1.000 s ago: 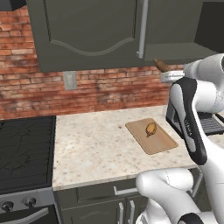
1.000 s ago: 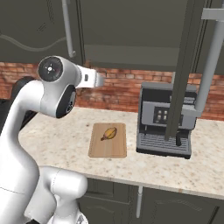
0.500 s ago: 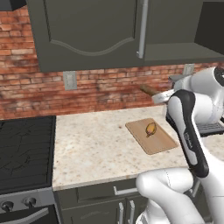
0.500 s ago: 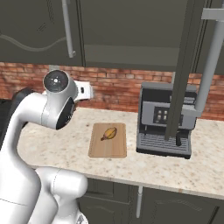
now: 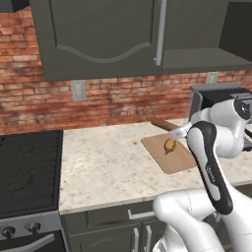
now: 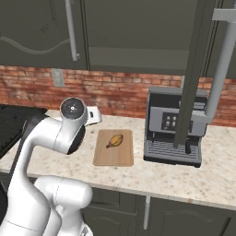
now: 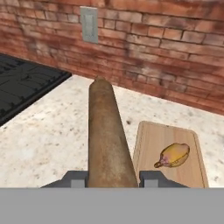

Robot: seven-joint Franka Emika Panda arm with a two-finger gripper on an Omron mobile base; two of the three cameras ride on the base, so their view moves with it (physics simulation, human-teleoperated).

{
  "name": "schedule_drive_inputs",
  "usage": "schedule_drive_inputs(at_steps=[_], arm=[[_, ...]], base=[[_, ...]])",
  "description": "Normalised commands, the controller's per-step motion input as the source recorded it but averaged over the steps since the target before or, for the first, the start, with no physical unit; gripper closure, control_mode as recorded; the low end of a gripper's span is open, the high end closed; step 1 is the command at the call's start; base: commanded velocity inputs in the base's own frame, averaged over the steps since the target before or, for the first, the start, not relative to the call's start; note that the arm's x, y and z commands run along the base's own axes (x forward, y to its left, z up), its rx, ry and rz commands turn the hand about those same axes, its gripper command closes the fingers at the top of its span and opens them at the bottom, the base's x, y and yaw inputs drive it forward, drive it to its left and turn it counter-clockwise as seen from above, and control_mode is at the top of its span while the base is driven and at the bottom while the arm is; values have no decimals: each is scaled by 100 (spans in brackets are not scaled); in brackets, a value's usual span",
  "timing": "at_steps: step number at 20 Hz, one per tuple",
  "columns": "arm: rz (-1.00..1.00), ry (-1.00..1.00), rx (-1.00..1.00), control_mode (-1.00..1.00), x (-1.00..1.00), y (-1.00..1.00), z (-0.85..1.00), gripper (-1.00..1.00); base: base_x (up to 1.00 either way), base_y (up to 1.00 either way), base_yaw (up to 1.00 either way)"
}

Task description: Open the cabinet, retrieve the rolling pin, and place it next to the meat on the cutting board to prepare for tenderizing.

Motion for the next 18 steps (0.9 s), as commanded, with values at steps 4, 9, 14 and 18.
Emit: schedule_drive_inputs(at_steps=[4,9,14,18], arm=[[12,11,0,-100,26,-8,-57,100],[12,17,0,-100,41,-15,-40,100],[13,17,0,-100,39,-21,-43,100],[12,11,0,-100,28,-22,-51,100]], base=[[0,0,0],[0,0,0],[0,0,0],[0,0,0]])
